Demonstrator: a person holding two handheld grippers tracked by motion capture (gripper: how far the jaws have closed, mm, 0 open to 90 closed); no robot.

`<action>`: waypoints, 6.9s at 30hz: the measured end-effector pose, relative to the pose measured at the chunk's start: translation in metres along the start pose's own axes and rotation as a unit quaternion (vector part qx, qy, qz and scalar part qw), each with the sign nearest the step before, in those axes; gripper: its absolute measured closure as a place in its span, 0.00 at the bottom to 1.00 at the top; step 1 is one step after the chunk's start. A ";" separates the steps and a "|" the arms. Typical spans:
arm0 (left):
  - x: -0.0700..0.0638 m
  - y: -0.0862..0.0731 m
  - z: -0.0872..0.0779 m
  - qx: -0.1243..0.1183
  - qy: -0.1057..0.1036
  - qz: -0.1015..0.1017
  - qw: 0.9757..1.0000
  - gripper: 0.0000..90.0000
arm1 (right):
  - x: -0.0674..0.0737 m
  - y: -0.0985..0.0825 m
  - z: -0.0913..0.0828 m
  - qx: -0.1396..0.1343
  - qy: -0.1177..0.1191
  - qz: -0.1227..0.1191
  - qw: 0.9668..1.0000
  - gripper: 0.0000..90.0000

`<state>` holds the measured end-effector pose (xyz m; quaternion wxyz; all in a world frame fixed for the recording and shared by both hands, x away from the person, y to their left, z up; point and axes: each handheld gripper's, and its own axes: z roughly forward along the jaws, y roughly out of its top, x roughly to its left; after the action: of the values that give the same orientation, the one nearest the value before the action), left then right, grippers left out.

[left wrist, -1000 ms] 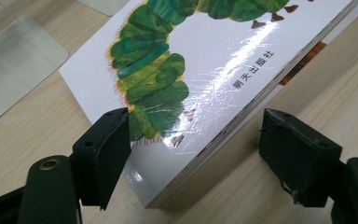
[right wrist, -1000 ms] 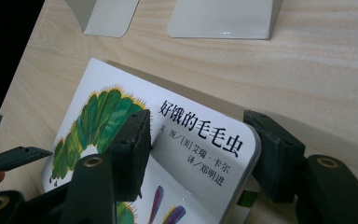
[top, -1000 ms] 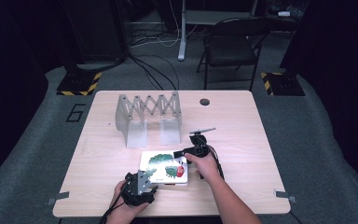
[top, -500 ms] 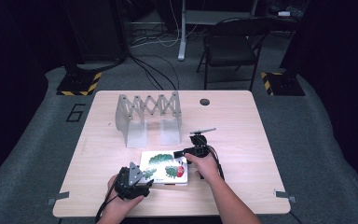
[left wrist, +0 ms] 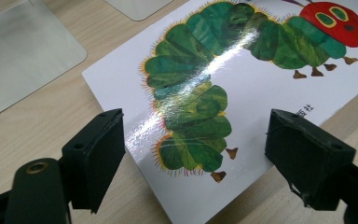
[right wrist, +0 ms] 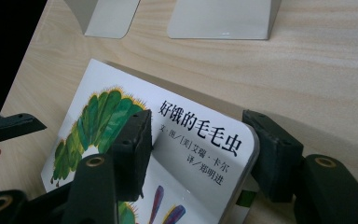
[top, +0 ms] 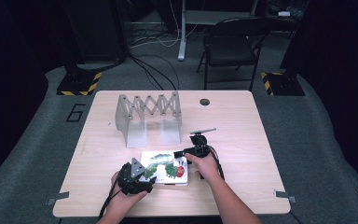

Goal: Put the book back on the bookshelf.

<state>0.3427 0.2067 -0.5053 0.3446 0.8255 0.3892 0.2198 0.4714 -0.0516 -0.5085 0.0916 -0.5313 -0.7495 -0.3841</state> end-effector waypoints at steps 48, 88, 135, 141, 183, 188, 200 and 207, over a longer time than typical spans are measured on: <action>0.008 -0.011 0.002 -0.008 -0.026 -0.054 0.998 0.16 | 0.014 -0.005 -0.024 -0.013 0.001 -0.022 1.000 0.57; 0.011 -0.014 0.000 -0.003 -0.057 -0.049 0.997 0.22 | 0.053 -0.012 -0.060 -0.029 0.014 -0.088 0.996 0.61; 0.017 -0.006 -0.015 -0.018 -0.029 -0.049 0.998 0.50 | 0.070 -0.013 -0.075 -0.043 0.026 -0.126 0.991 0.51; 0.017 -0.007 -0.017 -0.016 -0.034 -0.041 0.998 0.50 | 0.071 -0.016 -0.077 -0.041 0.024 -0.141 0.989 0.50; 0.023 0.011 -0.032 -0.046 -0.057 -0.015 0.997 0.41 | 0.062 -0.029 -0.094 -0.030 -0.003 -0.174 0.984 0.51; 0.023 0.015 -0.032 -0.050 -0.066 -0.012 0.996 0.42 | 0.059 -0.032 -0.091 -0.027 -0.017 -0.182 0.983 0.53; 0.017 0.019 -0.036 -0.057 -0.066 0.009 0.996 0.50 | 0.056 -0.031 -0.081 -0.017 -0.033 -0.179 0.983 0.68; 0.018 0.021 -0.035 -0.055 -0.078 -0.004 0.995 0.52 | 0.054 -0.028 -0.078 -0.023 -0.032 -0.175 0.984 0.68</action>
<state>0.3419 0.2248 -0.4649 0.4191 0.8185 0.3519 0.1746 0.4031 -0.0688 -0.4382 -0.0137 -0.4060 -0.8245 -0.3938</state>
